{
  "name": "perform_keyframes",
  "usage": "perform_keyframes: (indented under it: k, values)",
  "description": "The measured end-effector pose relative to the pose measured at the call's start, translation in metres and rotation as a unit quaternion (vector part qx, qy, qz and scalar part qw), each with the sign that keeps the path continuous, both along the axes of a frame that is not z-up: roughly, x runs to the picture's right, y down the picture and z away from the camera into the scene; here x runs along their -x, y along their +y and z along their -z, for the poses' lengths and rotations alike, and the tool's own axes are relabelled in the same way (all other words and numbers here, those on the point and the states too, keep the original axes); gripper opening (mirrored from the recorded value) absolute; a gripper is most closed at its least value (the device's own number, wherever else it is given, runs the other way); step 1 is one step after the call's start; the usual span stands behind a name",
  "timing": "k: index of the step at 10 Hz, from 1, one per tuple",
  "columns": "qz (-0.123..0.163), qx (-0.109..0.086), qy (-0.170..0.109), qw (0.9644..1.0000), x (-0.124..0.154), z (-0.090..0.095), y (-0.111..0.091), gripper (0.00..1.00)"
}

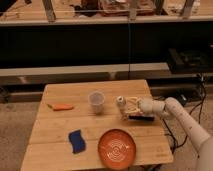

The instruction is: Stand the bottle upright

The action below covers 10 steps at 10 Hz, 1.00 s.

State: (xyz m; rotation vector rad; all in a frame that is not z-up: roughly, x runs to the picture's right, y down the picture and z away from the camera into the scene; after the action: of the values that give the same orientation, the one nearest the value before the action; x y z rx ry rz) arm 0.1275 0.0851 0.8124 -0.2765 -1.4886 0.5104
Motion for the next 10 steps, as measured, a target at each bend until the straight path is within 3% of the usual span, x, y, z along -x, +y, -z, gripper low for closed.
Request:
perform_keyframes:
  k: [10]
  values:
    - [-0.006, 0.000, -0.006, 1.0000, -0.0061, 0.0004, 0.0041, 0.16]
